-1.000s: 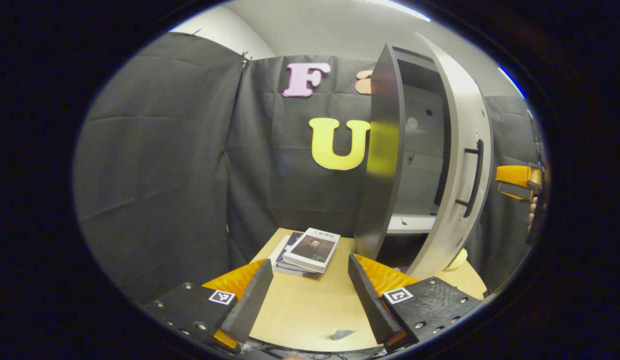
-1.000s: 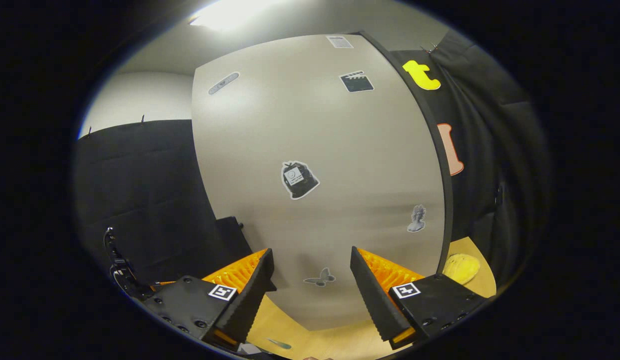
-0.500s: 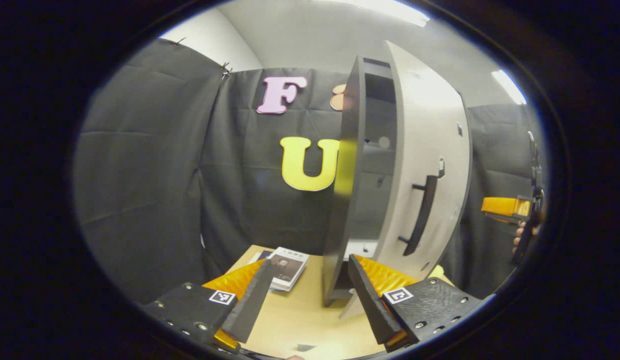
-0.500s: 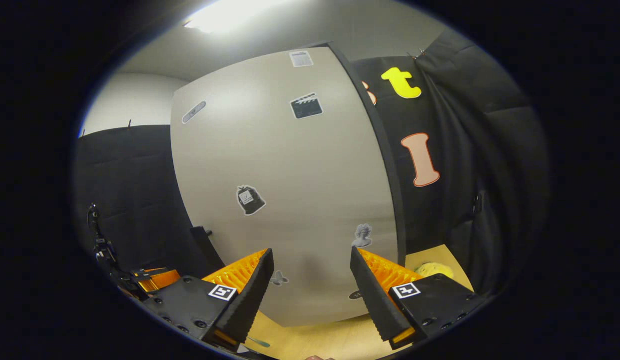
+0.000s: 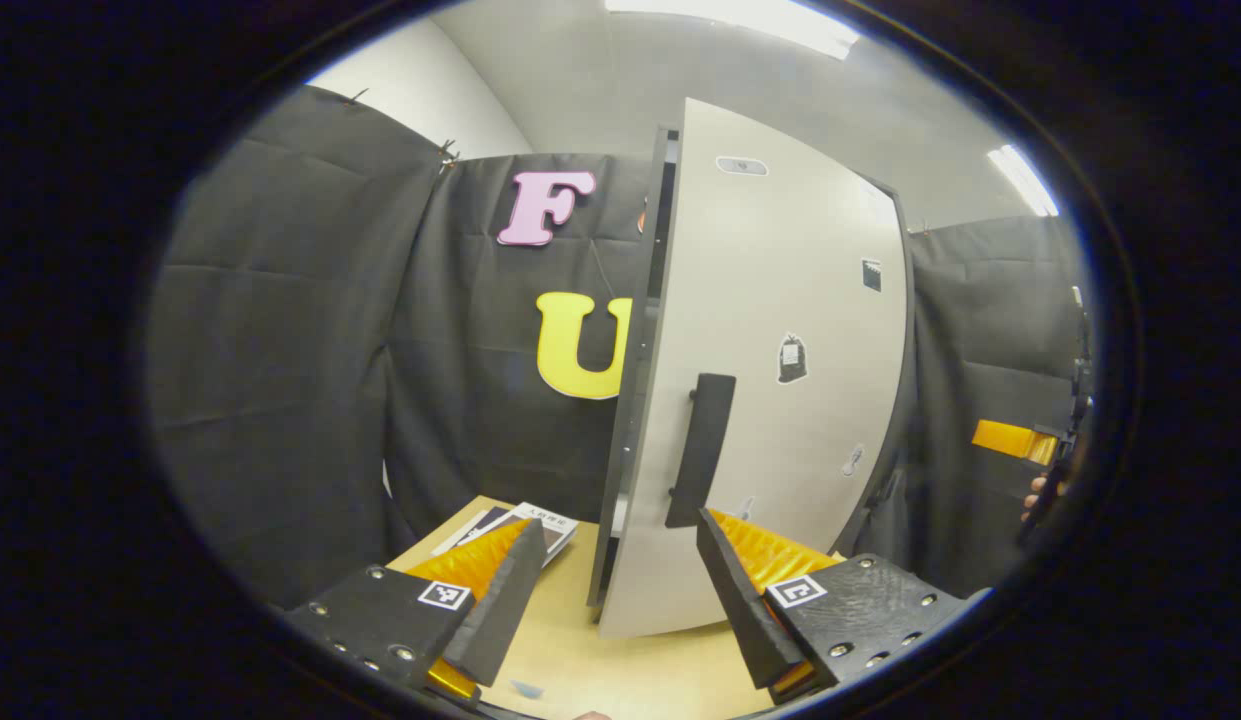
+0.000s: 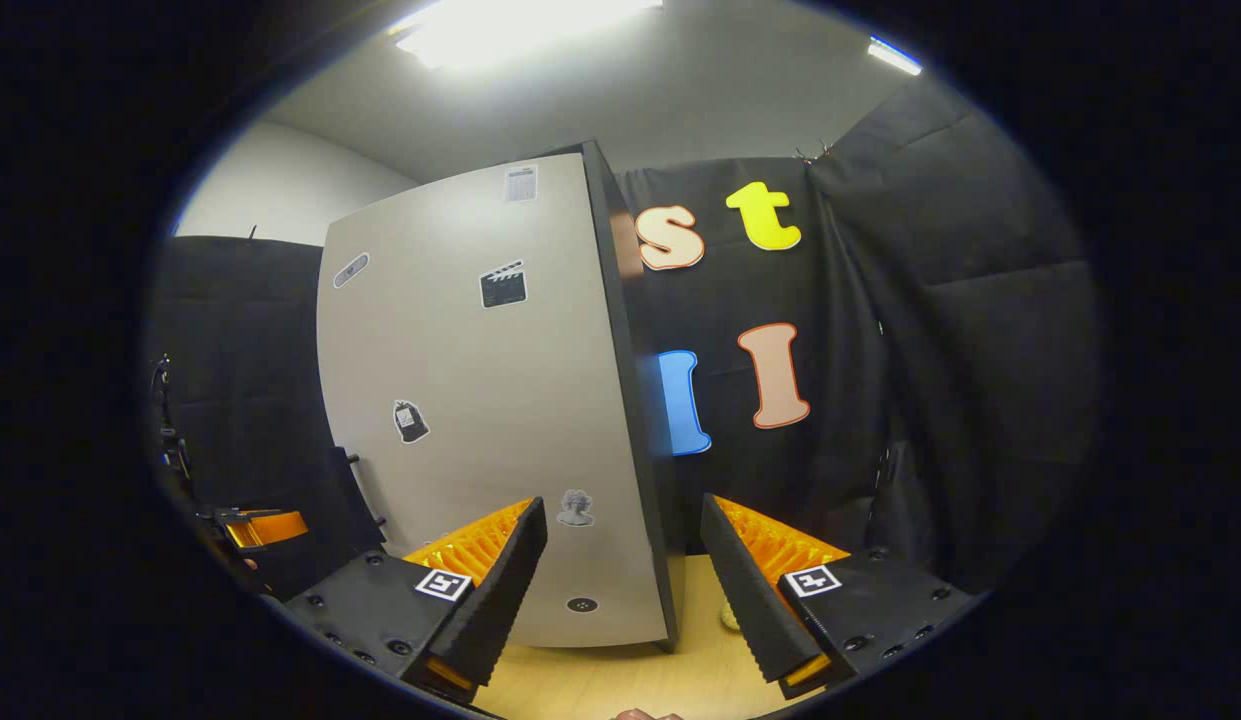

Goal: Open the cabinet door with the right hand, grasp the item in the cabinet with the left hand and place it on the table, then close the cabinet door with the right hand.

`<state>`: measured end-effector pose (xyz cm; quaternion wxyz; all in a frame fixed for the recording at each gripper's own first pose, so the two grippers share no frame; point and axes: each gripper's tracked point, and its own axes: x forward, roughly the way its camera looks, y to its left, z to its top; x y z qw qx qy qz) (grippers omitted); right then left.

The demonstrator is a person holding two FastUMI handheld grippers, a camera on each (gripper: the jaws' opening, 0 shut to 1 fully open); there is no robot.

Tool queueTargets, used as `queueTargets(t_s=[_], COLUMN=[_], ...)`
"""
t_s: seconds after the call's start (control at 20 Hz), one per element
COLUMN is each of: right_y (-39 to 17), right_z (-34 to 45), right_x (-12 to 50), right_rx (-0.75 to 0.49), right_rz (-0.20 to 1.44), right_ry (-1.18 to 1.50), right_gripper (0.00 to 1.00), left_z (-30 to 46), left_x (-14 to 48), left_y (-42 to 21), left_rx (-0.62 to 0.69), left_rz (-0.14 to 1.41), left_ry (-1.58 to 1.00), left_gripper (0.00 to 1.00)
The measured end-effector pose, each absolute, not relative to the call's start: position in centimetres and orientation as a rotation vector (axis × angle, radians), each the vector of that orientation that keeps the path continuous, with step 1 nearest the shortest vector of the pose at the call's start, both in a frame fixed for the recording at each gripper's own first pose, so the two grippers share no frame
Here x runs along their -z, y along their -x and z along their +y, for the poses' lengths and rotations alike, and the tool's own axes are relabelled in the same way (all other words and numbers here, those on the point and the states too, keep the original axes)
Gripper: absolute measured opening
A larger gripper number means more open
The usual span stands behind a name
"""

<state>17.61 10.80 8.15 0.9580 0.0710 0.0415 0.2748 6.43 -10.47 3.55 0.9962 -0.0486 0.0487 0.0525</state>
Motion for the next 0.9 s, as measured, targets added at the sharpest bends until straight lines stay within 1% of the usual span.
queueTargets(t_s=[0.15,0.35,0.5,0.7,0.9], right_y=[-17.8,-16.6,-16.1,-16.5,-17.3], right_z=[8.7,8.7,8.4,8.0,7.7], right_x=[-7.0,-4.7,-3.0,-2.0,-1.9], right_rx=[-0.556,-0.638,-0.664,-0.638,-0.571], right_rz=[0.075,0.071,0.118,0.158,0.153], right_ry=[-0.111,-0.037,-0.012,-0.034,-0.028], right_gripper=[0.98,0.98,0.98,0.98,0.98], left_z=[-11.9,-13.4,-14.3,-14.4,-14.3], left_x=[-2.7,-1.9,-1.5,-1.7,-2.1], left_y=[-4.0,-0.4,1.2,1.4,-0.3], left_rx=[-0.17,-0.242,-0.262,-0.283,-0.229], left_rz=[0.077,0.041,0.035,0.037,0.041], left_ry=[0.103,0.111,0.137,0.133,0.14], left_gripper=[0.92,0.92,0.91,0.91,0.92])
